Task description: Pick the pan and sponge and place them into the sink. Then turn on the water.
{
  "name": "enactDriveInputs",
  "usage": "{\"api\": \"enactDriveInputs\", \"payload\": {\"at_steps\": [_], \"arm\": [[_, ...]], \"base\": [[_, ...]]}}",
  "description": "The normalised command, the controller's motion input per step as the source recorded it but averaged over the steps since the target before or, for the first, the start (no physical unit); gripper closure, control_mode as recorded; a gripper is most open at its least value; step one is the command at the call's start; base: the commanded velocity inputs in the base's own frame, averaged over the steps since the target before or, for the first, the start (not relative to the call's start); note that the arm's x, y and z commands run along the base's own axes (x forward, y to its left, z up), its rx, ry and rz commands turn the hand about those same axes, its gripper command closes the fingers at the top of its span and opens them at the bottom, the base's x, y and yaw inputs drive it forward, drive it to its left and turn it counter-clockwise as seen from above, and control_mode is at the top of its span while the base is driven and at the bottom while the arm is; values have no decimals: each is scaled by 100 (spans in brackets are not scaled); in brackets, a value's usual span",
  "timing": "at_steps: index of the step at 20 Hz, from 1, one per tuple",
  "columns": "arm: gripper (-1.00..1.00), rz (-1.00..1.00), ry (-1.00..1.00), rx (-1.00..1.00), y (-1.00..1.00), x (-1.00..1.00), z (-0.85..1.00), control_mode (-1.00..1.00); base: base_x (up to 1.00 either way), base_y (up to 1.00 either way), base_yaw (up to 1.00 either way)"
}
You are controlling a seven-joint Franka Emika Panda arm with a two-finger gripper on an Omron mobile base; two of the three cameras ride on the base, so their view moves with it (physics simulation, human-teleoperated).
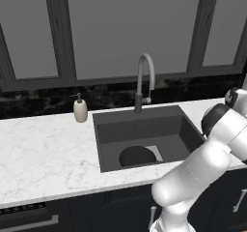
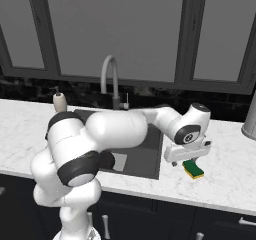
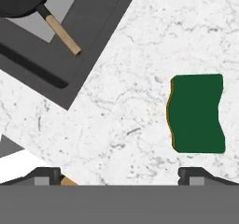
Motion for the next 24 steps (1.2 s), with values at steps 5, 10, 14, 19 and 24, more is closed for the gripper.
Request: {"api": "enactDriveInputs", "payload": {"at_steps": [5,10,14,19,24], "arm": [[-100,1,4,3,0,30,-14,-100],[-100,0,5,3,-14,30,-10,-100],[-100,3,1,6,-27,17,-21,-100],[-100,2,1,5,-23,19,-22,-100],[-100,1,1,7,-26,17,-6,-100]], "base": [[0,0,0],[0,0,0],[0,0,0],[0,0,0],[0,0,0]]}}
